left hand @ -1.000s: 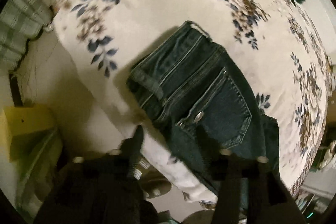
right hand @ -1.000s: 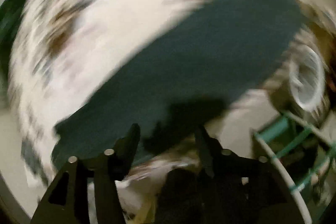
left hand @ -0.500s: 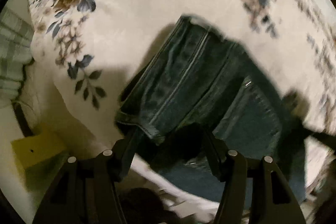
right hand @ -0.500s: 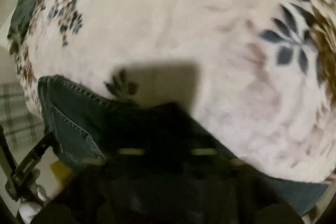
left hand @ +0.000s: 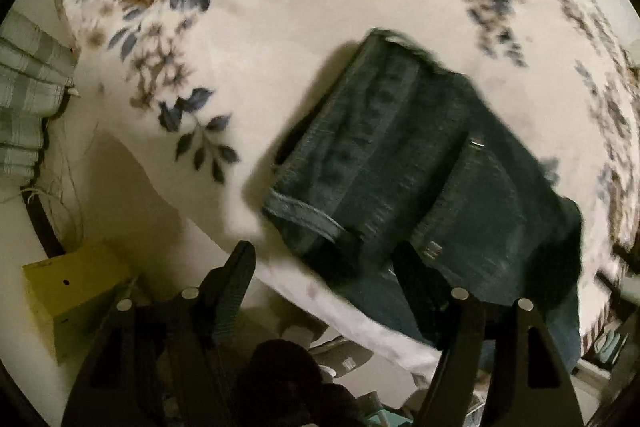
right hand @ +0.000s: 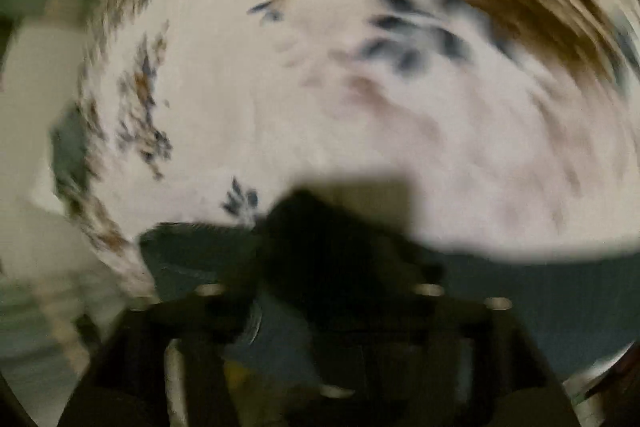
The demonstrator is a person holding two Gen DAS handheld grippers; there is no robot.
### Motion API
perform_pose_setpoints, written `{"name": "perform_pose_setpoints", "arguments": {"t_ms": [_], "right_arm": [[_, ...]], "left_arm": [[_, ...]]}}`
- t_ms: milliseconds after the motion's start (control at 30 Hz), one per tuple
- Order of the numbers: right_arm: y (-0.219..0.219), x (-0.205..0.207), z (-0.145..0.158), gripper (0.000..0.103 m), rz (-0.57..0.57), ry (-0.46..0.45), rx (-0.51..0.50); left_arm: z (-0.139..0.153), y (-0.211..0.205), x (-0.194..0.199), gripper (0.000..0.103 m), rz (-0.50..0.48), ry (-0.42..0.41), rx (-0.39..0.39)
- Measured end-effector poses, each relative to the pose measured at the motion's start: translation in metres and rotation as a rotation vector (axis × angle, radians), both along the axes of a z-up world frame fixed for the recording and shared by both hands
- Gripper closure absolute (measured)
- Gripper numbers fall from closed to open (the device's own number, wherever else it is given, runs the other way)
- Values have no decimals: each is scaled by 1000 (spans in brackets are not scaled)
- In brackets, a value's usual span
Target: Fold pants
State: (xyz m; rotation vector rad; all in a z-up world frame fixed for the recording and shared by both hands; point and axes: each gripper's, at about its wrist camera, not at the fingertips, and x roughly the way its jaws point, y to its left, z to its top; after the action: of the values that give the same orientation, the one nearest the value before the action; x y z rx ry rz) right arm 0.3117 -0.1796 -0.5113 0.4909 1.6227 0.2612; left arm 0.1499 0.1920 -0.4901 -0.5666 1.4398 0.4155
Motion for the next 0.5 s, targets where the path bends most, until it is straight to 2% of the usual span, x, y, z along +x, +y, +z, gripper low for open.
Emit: {"name": "perform_pose_setpoints", "arguments": {"t_ms": [33,133,267,367,433,500], "right_arm": [[-21,-18,5,40,-55,12,6],[-89,-79,3,40,-222,84,-20],[-172,-163,-8,40,-487,135,-82],[-251,-217,-3,40,-716,97,-160],[-300,-245,0,40,-841,67,-219],[-356,-270,3,40,-969,27,-225]], "left_arm": [[4,-8,1,33,-23,-1,-3],[10,-54,10,33,-181,20,-2],[8,-137,23,33,-390,26,-31],[5,-209,35,33,-538,9,-24],[-1,-245,43,33,-597,10,-22],[-12,-282,53,32,-657,9,-13]]}}
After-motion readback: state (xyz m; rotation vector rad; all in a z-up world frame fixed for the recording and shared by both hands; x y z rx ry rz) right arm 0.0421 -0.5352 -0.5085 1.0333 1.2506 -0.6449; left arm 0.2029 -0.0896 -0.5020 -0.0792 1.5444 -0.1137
